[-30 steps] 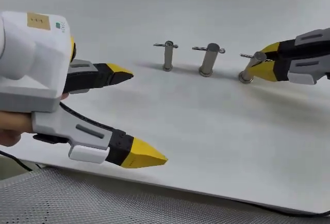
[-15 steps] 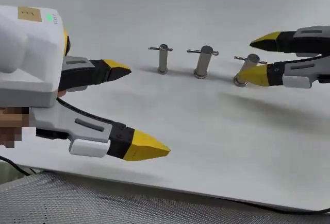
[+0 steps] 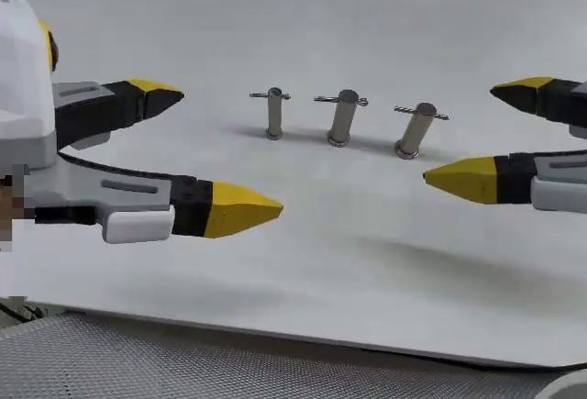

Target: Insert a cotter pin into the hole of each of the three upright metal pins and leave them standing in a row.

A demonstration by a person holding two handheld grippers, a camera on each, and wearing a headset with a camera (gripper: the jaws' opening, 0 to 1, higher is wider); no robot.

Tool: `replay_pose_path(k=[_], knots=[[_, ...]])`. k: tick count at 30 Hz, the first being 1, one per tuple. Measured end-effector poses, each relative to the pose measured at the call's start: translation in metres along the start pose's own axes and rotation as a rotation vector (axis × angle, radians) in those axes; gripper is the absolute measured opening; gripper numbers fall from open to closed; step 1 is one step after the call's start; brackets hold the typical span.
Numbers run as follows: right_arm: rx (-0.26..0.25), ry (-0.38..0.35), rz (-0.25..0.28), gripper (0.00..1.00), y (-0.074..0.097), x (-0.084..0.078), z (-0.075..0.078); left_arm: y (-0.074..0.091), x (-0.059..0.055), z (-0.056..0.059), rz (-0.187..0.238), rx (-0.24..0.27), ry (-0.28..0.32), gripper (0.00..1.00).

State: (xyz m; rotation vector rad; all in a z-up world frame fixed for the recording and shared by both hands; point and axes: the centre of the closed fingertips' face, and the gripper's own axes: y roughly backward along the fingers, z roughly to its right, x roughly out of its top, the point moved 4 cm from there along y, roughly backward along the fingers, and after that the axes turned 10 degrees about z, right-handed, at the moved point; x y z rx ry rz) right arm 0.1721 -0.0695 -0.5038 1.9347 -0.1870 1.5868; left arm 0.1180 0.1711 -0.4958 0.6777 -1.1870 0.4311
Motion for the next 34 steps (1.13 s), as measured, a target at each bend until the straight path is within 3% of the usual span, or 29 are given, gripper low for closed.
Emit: replay_pose_path(k=[1, 2, 11, 21, 27, 31, 34], knots=[[-0.007, -0.003, -0.001, 0.87, 0.001, 0.000, 0.000, 0.000, 0.000, 0.000, 0.000, 0.001, 0.000, 0.97], [-0.048, -0.029, 0.006, 0.87, 0.003, -0.002, 0.000, 0.002, -0.001, -0.001, -0.003, 0.003, 0.002, 0.97], [-0.091, -0.071, 0.003, 0.94, 0.013, -0.005, -0.014, 0.009, -0.008, -0.009, -0.030, 0.050, 0.017, 0.99], [-0.131, -0.112, -0.063, 0.97, 0.017, -0.028, -0.027, 0.011, -0.019, -0.008, -0.069, 0.089, 0.048, 0.99], [-0.125, -0.092, -0.143, 0.97, 0.018, -0.039, -0.032, 0.010, -0.029, -0.005, -0.110, 0.091, 0.057, 0.99], [-0.147, 0.032, -0.278, 0.97, 0.025, -0.051, -0.027, 0.008, -0.033, -0.004, -0.123, 0.091, 0.074, 0.98], [-0.137, -0.010, -0.277, 0.97, 0.024, -0.054, -0.030, 0.008, -0.038, -0.004, -0.157, 0.079, 0.077, 0.96]])
